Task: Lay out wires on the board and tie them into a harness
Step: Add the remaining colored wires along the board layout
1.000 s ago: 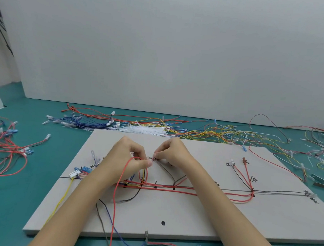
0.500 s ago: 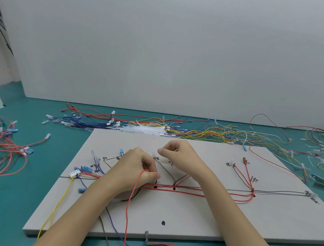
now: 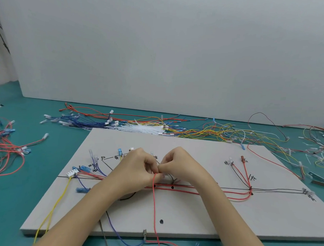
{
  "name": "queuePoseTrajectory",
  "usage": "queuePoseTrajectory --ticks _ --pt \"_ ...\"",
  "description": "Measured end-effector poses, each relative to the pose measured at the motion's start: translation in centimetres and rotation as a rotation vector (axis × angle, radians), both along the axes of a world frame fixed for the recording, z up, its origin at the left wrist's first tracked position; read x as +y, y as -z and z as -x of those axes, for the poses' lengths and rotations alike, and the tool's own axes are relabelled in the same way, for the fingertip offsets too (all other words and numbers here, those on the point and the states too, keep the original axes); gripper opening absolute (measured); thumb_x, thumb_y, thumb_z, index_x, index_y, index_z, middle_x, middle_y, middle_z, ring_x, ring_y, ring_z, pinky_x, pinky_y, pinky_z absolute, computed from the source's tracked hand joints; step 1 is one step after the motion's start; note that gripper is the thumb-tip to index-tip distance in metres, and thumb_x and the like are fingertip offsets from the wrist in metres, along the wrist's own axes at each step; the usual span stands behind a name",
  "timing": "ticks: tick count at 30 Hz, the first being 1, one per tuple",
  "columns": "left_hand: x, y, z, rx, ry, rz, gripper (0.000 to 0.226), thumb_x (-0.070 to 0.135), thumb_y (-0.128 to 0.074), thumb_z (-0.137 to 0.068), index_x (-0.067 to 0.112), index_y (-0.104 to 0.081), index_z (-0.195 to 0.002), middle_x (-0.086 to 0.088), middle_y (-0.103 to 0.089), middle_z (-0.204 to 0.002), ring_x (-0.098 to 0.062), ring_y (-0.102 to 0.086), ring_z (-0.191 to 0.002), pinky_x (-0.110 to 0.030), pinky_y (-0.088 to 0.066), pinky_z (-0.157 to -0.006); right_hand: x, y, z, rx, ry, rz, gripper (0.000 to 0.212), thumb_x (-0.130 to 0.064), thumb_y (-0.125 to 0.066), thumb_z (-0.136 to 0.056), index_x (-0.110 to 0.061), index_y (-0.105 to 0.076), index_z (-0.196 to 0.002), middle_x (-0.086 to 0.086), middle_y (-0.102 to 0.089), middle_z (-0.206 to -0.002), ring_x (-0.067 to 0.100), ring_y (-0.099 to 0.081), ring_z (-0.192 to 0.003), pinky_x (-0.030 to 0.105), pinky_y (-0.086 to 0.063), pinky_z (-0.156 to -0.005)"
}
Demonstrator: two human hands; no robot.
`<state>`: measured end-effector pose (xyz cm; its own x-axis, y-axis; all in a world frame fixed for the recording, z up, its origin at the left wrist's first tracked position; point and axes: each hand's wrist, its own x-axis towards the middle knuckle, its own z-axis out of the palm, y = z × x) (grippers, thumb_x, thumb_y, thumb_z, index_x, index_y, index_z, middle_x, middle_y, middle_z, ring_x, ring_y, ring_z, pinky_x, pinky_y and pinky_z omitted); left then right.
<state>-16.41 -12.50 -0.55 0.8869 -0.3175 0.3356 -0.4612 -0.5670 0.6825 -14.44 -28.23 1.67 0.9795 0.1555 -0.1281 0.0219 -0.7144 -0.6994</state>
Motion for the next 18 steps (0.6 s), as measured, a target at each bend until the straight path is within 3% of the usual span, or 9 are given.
queuePoseTrajectory --ticks 4,7,10,16,18 --pt "0.3 -0.7 -0.2 0.069 -0.005 0.091 0.005 0.024 -0.058 -0.063 0.026 -0.061 -0.060 0.008 -0.063 -0.066 -0.007 -0.054 -0.073 -0.013 -0.038 -0.062 -0.3 0.0 0.5 0.008 -0.004 -0.024 0.006 -0.014 -0.070 -0.072 -0.012 -0.074 -0.068 0.004 -0.057 -0.060 0.015 -0.046 -0.056 0.025 -0.039 -0.056" --pt "0.4 -0.4 -0.5 0.039 -0.017 0.112 0.025 0.009 -0.054 -0.075 0.028 -0.069 -0.083 0.015 -0.065 -0.088 0.000 -0.052 -0.094 -0.007 -0.034 -0.078 -0.4 0.2 1.1 -0.020 0.002 -0.014 0.007 -0.015 -0.071 -0.072 -0.014 -0.074 -0.067 0.000 -0.059 -0.057 0.011 -0.047 -0.051 0.022 -0.039 -0.052" --pt "-0.2 0.2 -0.6 -0.011 0.030 -0.032 0.026 0.005 -0.058 -0.085 0.025 -0.074 -0.091 0.017 -0.066 -0.093 -0.003 -0.050 -0.102 -0.020 -0.037 -0.090 -0.4 0.5 1.8 -0.098 0.030 0.011 0.013 -0.016 -0.068 -0.073 -0.016 -0.068 -0.059 -0.002 -0.058 -0.054 0.010 -0.047 -0.050 0.021 -0.039 -0.049" --pt "-0.6 0.9 -0.7 0.002 0.088 -0.075 0.018 0.018 -0.058 -0.093 0.025 -0.075 -0.094 0.017 -0.065 -0.087 -0.001 -0.058 -0.089 -0.028 -0.046 -0.082 -0.5 0.8 3.7 -0.232 0.041 0.047 0.018 -0.018 -0.064 -0.077 -0.011 -0.066 -0.060 0.000 -0.063 -0.062 0.013 -0.054 -0.059 0.027 -0.043 -0.055" --pt "-0.6 0.9 -0.8 0.003 0.083 -0.066 0.016 0.020 -0.060 -0.092 0.024 -0.076 -0.094 0.015 -0.068 -0.090 -0.001 -0.059 -0.090 -0.030 -0.047 -0.084 -0.9 0.8 4.4 -0.250 0.042 0.026 0.021 -0.021 -0.066 -0.080 -0.013 -0.065 -0.061 -0.006 -0.059 -0.056 0.006 -0.050 -0.054 0.018 -0.037 -0.049"
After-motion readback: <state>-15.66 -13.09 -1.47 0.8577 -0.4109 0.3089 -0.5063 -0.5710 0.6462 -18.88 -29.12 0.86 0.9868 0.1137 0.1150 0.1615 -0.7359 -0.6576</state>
